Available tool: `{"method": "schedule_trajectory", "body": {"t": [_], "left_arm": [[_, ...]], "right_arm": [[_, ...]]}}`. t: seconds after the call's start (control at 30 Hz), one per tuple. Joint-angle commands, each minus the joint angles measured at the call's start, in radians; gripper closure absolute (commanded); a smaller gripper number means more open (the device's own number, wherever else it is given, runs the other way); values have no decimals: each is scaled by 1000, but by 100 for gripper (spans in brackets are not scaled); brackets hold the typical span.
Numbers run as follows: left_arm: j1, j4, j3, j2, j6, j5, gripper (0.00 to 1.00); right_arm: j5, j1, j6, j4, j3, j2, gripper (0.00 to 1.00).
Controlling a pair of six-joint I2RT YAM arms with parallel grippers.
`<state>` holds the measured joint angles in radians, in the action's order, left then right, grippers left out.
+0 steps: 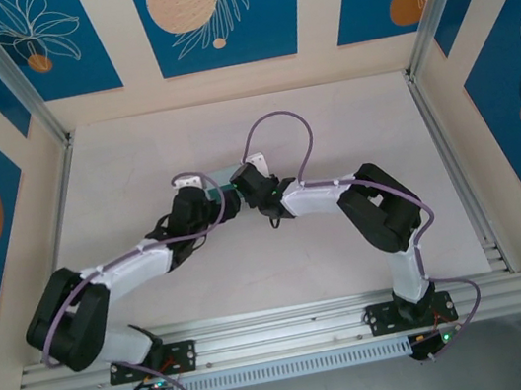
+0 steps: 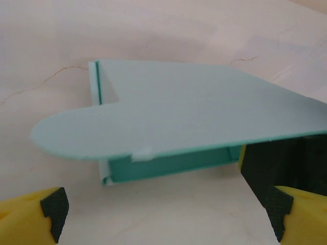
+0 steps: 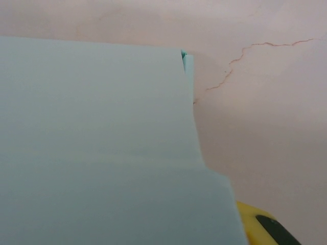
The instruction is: Fold the paper box
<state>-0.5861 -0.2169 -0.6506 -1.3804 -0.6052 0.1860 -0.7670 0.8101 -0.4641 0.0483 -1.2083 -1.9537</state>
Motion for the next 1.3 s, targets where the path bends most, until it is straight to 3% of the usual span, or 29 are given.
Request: {"method": "schedule_trajectory", "body": {"t": [0.0, 0.17, 0.3, 0.57, 0.87, 1.07, 1.27], "left_arm": [[36, 130, 35, 83, -42, -17, 0], [88, 189, 18, 208, 15, -9, 0], [135, 216, -36, 201, 77, -32, 0], [175, 239, -276, -5, 199, -124, 0], [174, 394, -527, -294, 316, -104, 0], [175, 411, -533, -366, 315, -88, 1], [175, 406, -513, -374, 311, -68, 1]], "right_arm": [[7, 8, -12, 19, 6, 6, 76], [5, 14, -3, 16, 5, 7, 74], [3, 17, 1, 16, 1, 7, 73], [-5, 27, 29, 24, -8, 8, 67], [-3, 29, 43, 39, -8, 22, 60], [-4, 30, 50, 56, -4, 41, 56], [9, 31, 42, 107, -18, 80, 40]]}}
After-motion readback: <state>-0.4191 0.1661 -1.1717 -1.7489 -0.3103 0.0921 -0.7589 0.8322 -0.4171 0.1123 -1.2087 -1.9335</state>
